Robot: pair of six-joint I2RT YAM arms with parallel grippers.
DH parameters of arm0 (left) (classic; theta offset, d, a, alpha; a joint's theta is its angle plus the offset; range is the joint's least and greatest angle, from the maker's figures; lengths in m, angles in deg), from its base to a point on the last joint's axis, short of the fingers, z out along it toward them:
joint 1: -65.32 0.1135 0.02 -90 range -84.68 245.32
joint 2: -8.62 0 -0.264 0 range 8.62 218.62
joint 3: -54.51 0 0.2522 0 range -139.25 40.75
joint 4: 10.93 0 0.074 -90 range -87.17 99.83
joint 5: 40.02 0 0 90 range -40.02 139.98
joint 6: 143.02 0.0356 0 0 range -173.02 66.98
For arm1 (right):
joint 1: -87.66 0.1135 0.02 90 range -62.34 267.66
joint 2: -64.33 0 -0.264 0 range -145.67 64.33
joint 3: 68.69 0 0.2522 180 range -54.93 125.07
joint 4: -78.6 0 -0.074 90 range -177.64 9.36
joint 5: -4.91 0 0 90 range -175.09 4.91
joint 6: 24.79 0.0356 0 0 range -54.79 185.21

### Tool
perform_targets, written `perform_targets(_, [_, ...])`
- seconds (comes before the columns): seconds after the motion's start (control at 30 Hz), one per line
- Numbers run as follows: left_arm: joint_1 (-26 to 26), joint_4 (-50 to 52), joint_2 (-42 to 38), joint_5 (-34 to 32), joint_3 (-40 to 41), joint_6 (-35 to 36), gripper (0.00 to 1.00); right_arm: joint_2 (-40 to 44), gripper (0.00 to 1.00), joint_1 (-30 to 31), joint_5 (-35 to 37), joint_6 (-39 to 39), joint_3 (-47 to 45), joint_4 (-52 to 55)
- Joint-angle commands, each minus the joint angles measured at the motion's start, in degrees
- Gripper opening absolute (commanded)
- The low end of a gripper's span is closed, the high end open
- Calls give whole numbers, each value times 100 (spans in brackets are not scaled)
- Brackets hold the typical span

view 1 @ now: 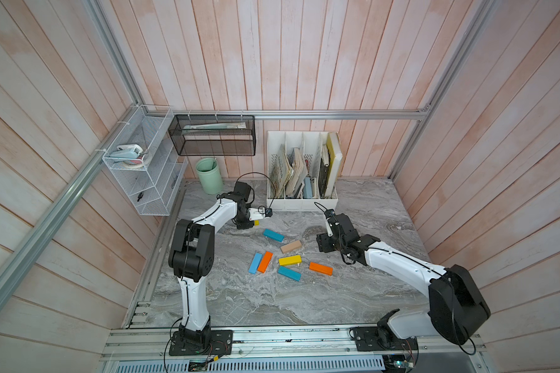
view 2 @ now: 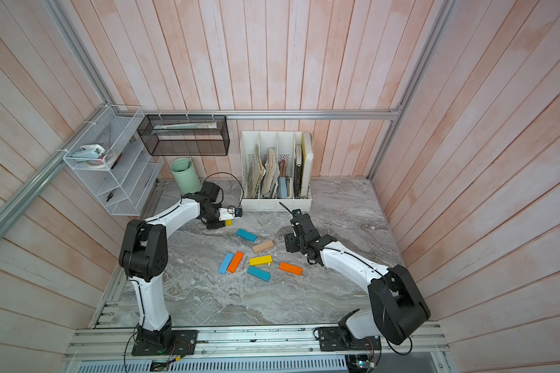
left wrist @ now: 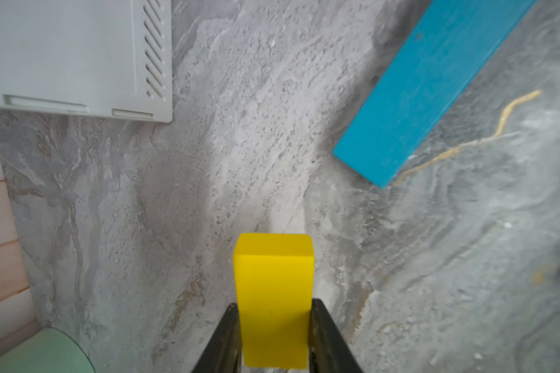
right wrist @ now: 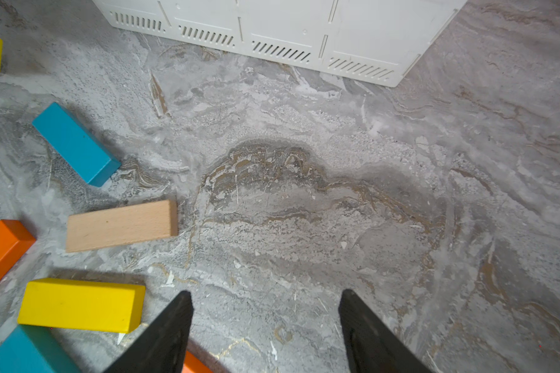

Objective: Assemble a giraffe with building blocks
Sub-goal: Place the building block at the center of the board.

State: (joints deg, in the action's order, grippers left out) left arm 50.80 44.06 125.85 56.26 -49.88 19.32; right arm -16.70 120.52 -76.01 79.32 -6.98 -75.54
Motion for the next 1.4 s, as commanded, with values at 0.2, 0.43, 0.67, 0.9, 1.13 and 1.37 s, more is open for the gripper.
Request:
perform_targets(0.2, [126, 1092, 996, 417, -1847, 811, 0, -302, 74, 16, -163, 38, 69, 132])
perform_targets(0.43, [142, 2041, 1424, 547, -2550, 742, 0, -551, 74, 18, -237, 73, 36, 5])
perform_targets(0.67, [118, 2212, 1553, 605, -2502, 643, 0, -598, 74, 12, -249, 35, 90, 4])
perform_targets(0.9, [42, 2162, 1597, 572, -2288, 571, 0, -571, 74, 10, -259, 85, -28, -44])
perform_targets(1.13, [4, 2114, 1601, 737, -2178, 404, 18, -527, 73, 13, -302, 99, -100, -79])
perform_targets(1.37, [-21, 1959, 1647, 513, -2143, 343, 61, -486, 73, 13, -346, 145, -180, -117])
